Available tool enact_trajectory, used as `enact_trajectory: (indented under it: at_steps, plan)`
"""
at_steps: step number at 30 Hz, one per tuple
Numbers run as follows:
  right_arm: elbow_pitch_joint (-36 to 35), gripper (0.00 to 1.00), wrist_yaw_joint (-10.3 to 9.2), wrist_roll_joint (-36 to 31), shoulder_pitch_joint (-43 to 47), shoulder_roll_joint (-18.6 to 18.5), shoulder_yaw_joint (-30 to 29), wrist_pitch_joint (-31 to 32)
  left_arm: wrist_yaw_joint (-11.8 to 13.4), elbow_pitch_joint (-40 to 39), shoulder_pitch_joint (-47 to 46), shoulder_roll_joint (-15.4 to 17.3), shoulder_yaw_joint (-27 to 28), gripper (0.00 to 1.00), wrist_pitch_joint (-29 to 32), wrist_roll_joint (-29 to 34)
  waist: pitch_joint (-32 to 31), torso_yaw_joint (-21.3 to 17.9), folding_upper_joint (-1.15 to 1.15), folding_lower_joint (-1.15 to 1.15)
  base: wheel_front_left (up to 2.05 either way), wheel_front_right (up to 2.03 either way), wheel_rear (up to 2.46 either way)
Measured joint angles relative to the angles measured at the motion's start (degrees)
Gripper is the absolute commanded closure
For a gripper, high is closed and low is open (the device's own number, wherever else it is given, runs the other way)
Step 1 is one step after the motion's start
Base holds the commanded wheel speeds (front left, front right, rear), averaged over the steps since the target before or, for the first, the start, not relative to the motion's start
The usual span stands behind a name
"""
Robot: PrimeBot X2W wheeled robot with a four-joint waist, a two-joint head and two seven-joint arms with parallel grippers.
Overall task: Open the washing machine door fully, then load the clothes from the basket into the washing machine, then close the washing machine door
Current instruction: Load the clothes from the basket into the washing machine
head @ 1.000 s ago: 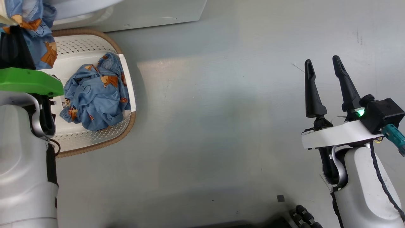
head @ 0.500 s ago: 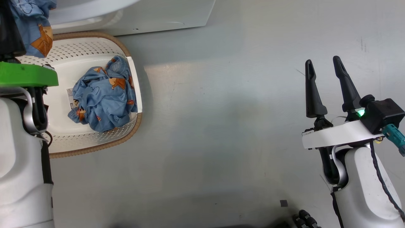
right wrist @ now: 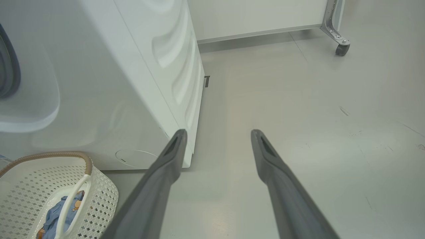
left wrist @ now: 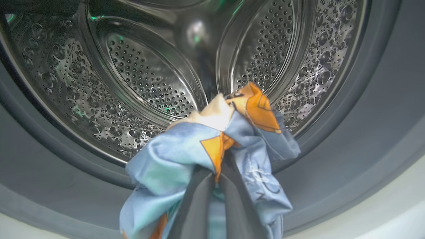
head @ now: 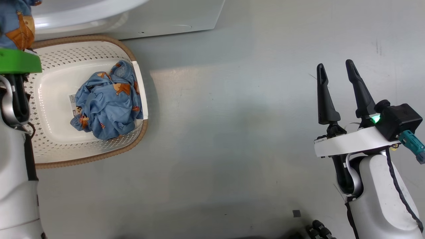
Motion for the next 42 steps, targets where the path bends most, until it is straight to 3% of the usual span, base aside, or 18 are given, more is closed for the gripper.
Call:
enact_trajectory:
  at_steps: [11, 26, 42]
  plan:
    - [0.03, 0.0, 0.0, 0.63, 0.0, 0.0, 0.74, 0.0, -0.22, 1.02, -5.6, 1.78, -1.22, 1.0, 3.91, 0.16, 0.35, -1.2, 0.0, 0.0, 0.0, 0.0, 0.0]
    - [0.03, 0.0, -0.04, 1.86, -0.01, 0.03, 1.92, 0.0, -0.47, 7.69, -13.56, 7.16, 0.41, 1.0, 11.06, -0.7, 1.66, -3.35, 0.0, 0.0, 0.0, 0.0, 0.0]
    - [-0.31, 0.0, -0.05, 2.37, -0.02, 0.03, 2.64, 0.0, -0.53, 13.18, -22.03, 8.98, -1.74, 1.0, 17.07, -0.77, 5.88, -4.81, 0.0, 0.0, 0.0, 0.0, 0.0]
